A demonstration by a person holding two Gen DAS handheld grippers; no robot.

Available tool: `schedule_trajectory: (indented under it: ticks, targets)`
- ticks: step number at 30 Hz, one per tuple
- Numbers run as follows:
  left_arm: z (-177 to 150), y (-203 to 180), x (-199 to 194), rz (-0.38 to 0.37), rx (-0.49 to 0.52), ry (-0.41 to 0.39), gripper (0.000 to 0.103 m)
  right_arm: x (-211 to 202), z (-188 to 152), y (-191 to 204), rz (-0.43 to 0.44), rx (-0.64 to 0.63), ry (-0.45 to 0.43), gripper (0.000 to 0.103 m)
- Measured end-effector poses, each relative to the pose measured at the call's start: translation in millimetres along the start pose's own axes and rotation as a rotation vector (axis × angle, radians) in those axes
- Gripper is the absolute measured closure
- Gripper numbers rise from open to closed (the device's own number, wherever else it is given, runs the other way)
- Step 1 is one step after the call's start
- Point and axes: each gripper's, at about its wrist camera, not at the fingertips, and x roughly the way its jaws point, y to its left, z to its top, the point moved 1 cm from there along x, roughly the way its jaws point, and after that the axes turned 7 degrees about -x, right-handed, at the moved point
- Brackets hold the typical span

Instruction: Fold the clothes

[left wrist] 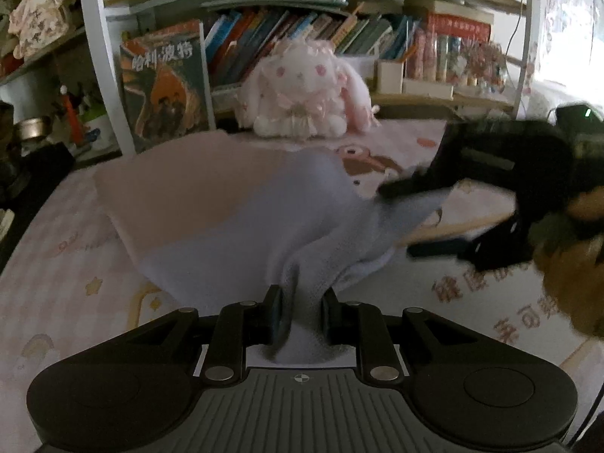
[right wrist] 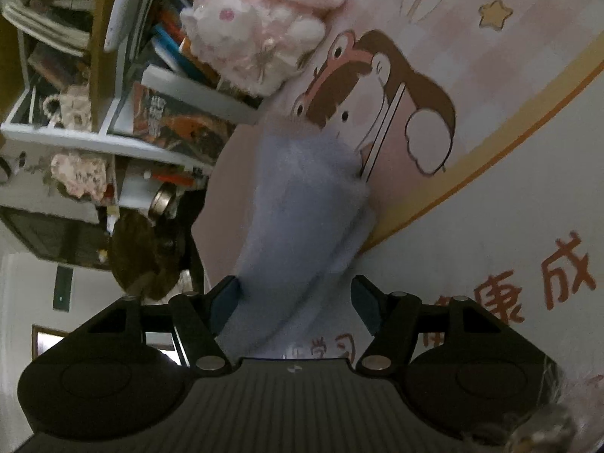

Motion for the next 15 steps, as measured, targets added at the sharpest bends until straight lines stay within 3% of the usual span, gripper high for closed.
schedule_trajectory:
  ticks: [5,6,7,8,11,15]
  targets:
    - [-10,-7,-1,0.015,0.087,0.03,0.068,-3,7,1,-0.011,-0.024,-0.009,0.039]
    - [-11,-10,-1,0.015,0.101,0.034,0.064,0,8,0,-0.025,-0.02,-0.001,0.043]
    - [-11,-13,-2,0.014,0.113,0.036,0.053,2,9,-1,-0.044,-0.017,0.006,0.049]
    - [-11,-16,-2,0.01,0.118,0.036,0.045,5,10,-2,-0.062,-0.017,0.014,0.065]
    - [-9,-27,-6,-0.017,0.157,0.012,0.037,8,11,1,-0.087,-0.042,0.028,0.086]
    - [-8,-48,-2,0.005,0.27,-0.026,0.035,1,10,15,-0.043,-0.076,0.031,0.09]
